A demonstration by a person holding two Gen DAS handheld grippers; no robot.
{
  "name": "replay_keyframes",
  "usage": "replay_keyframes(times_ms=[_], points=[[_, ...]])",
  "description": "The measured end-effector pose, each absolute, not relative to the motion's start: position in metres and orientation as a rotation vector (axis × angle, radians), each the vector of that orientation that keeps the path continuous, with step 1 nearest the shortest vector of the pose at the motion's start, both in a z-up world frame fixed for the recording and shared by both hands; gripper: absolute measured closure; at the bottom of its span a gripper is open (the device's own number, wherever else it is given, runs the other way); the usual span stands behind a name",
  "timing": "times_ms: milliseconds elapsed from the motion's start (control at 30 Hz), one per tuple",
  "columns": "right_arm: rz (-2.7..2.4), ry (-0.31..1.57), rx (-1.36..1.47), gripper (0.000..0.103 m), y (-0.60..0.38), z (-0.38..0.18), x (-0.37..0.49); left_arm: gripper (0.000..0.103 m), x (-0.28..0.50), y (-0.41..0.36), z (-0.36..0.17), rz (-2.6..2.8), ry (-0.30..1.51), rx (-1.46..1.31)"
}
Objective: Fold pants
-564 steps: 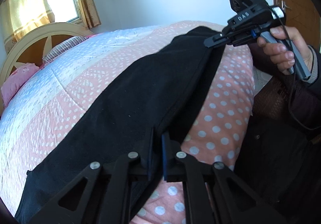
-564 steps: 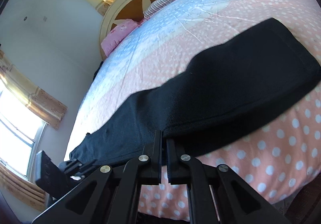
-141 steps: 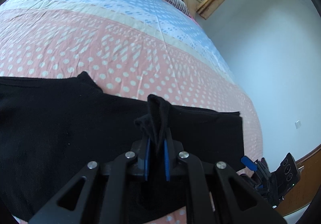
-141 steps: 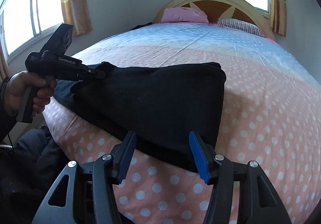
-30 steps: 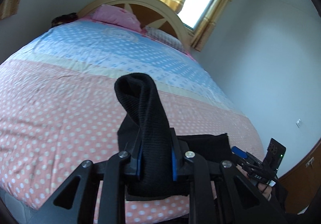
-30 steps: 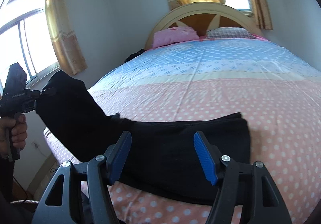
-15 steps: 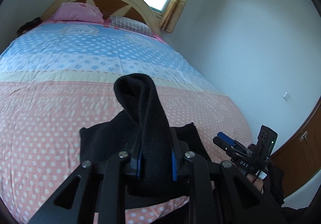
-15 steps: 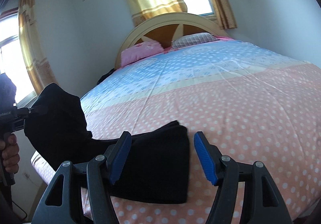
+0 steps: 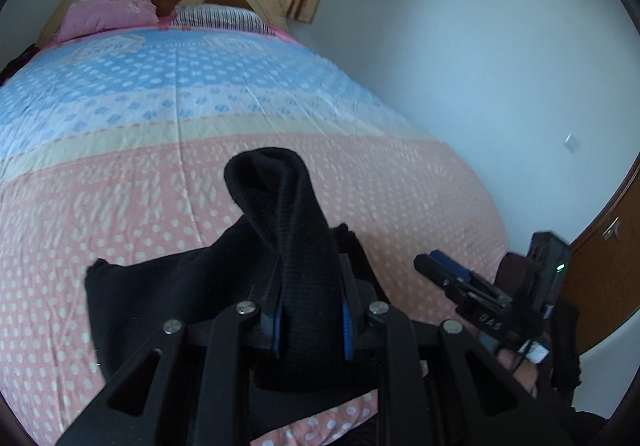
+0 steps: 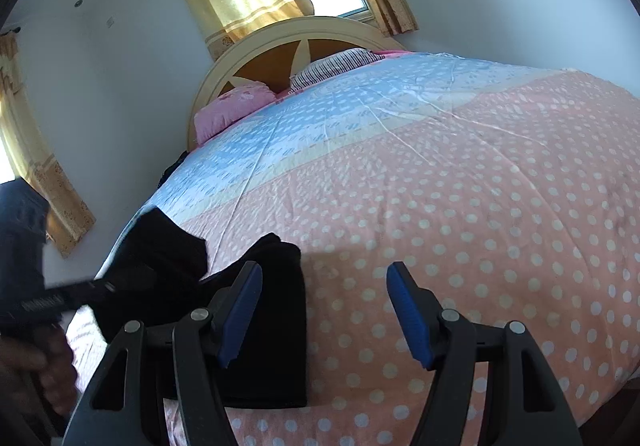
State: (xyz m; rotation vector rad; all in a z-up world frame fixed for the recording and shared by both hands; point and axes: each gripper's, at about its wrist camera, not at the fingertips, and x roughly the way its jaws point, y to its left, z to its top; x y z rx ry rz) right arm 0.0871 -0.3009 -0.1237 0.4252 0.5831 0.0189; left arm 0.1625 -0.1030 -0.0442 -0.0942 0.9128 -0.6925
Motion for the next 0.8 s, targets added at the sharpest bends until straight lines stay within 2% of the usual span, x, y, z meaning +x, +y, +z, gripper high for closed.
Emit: replay_keyframes(times_ms=[267, 367, 467, 533, 667, 733, 800], points=[[0.010, 0.602, 0.481, 0.037, -0.313, -0.133, 0.092, 0.080, 0.159, -0.160, -0.087, -0.682, 0.988, 0.050], [0.007, 0.598, 0.509, 0.037, -0.318, -0.135, 0.092, 0.074, 0.156, -0.170, -0.087, -0.670, 0.974, 0.085], [-0.006, 0.589, 0.523, 0.037, -0.322, -0.134, 0.089, 0.062, 0.152, -0.173, -0.079, -0.676, 0.945, 0.089], [-0.002, 0.584, 0.533, 0.037, -0.325, -0.133, 0.089, 0.047, 0.147, -0.172, -0.069, -0.689, 0.897, 0.092], [0.105, 0.565, 0.522, 0.037, -0.311, -0.120, 0.087, 0.036, 0.134, -0.149, -0.043, -0.684, 0.768, 0.075], [0.196, 0.566, 0.480, 0.037, -0.291, -0.113, 0.085, 0.025, 0.133, -0.127, -0.039, -0.626, 0.725, 0.069], [0.263, 0.578, 0.426, 0.037, -0.271, -0.110, 0.084, 0.021, 0.138, -0.109, -0.043, -0.570, 0.714, 0.068]])
